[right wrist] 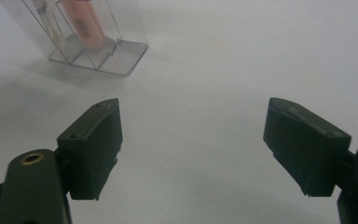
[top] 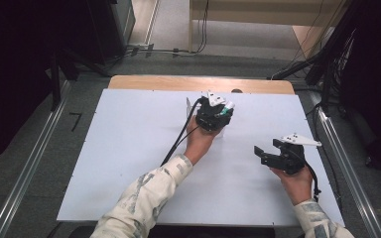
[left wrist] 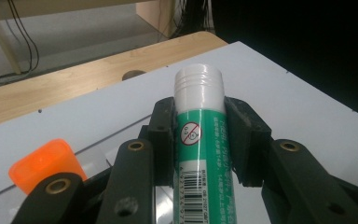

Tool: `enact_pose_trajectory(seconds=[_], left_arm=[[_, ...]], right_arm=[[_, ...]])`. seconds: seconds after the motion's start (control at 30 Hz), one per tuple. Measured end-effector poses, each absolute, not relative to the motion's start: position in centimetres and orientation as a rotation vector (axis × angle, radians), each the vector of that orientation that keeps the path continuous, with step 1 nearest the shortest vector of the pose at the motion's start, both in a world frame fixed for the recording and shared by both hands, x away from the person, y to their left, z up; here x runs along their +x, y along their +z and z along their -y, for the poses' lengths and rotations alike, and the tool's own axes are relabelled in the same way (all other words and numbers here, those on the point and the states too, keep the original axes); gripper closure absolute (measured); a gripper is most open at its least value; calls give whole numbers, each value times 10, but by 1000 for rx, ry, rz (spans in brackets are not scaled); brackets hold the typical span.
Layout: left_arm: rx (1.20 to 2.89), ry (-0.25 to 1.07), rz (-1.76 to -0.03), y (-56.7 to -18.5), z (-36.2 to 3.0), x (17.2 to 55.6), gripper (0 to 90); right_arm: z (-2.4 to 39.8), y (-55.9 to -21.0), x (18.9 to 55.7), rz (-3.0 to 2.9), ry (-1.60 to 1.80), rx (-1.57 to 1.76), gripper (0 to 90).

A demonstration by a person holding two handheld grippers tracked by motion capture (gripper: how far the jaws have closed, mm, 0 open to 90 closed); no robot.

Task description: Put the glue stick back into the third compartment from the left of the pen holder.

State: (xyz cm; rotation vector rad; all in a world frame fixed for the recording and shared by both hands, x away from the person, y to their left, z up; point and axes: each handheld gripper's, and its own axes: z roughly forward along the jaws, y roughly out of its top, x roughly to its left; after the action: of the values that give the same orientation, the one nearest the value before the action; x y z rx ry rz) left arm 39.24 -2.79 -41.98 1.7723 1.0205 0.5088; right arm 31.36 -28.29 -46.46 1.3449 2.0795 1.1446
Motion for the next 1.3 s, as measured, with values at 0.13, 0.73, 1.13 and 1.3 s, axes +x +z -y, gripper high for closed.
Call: enact_pose_trajectory(seconds=[0.13, 0.73, 1.13, 1.3], left_arm=[[1767, 513, -1029, -418, 28, 397, 660], [1747, 540, -1056, -419, 31, 418, 658], [1732, 538, -1069, -419, 27, 422, 658], [1737, 543, -1065, -418, 28, 423, 658]], right_arm=[[283, -464, 313, -2081, 1146, 1342, 179], [285, -463, 313, -2075, 1155, 1338, 179], [284, -464, 313, -2079, 1156, 1342, 179], [284, -464, 313, -2079, 1154, 1345, 179]])
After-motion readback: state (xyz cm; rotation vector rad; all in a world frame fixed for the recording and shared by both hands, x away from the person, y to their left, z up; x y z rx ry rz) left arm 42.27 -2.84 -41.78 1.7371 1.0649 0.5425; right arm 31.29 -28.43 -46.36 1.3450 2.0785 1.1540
